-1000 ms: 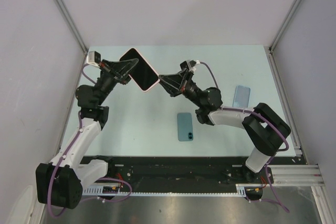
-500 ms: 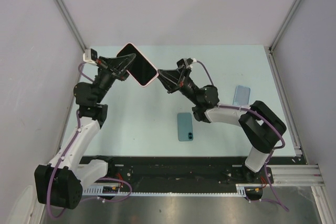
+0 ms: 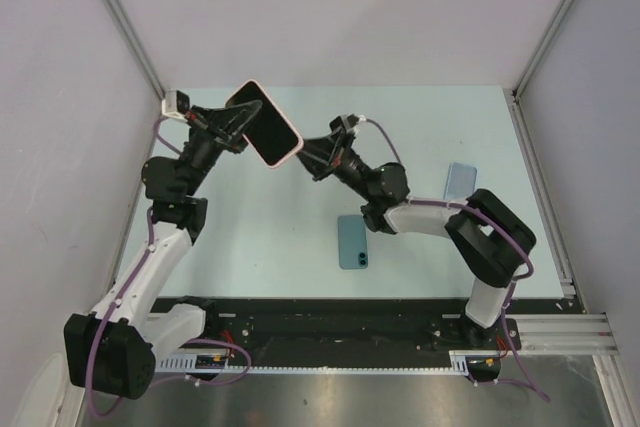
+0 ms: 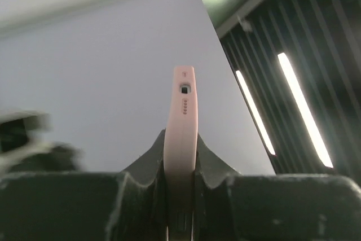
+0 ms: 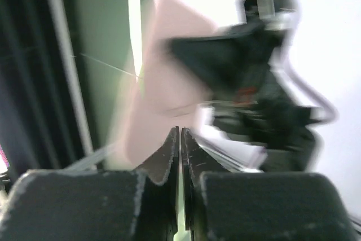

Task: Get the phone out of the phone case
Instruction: Remove the phone case from the phone.

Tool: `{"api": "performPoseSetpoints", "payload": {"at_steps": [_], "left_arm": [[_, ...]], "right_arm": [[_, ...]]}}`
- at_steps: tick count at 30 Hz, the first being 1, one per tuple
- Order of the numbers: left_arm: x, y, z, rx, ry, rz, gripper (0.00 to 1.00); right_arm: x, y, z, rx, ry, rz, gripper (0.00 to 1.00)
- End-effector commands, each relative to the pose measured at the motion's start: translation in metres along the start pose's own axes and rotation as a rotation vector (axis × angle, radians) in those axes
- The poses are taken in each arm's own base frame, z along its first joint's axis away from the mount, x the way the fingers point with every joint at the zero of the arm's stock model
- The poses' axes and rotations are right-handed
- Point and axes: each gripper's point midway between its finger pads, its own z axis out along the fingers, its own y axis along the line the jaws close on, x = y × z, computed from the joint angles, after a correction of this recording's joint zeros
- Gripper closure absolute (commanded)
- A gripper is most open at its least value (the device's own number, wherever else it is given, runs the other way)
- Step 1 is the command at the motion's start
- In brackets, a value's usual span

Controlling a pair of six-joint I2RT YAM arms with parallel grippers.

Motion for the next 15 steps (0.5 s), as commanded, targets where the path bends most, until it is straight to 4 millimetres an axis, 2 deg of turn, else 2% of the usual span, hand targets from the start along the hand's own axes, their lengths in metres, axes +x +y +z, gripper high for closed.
{"api": "performPoseSetpoints", "payload": {"at_steps": [1,9,12,13,14,15], "left_arm": [[0.082,-0.146,-0.034,0.408,0.311,0.027,1.00],[0.082,-0.141,-0.034,0.398,0.306,0.019,1.00],[0.082,-0.137,-0.035,0.391,0.308,0.015,1.00],[0.082,-0.136,-0.035,0.389,0.309,0.015,1.00],[0.082,-0.135,-0.035,0.388,0.311,0.015,1.00],[0.081,-0.131,-0.034,0.377,0.307,0.009,1.00]], "right_arm": [[0.029,-0.120,-0.038,0.332,0.151,-0.053,1.00],[0.017,-0.138,-0.052,0.480,0.142,-0.169,1.00],[0.007,-0.136,-0.063,0.536,0.122,-0.215,1.00],[-0.005,-0.141,-0.071,0.588,0.104,-0.260,1.00],[-0.003,-0.124,-0.068,0.578,0.101,-0.305,1.00],[-0.009,-0.121,-0.072,0.605,0.087,-0.341,0.96]]}}
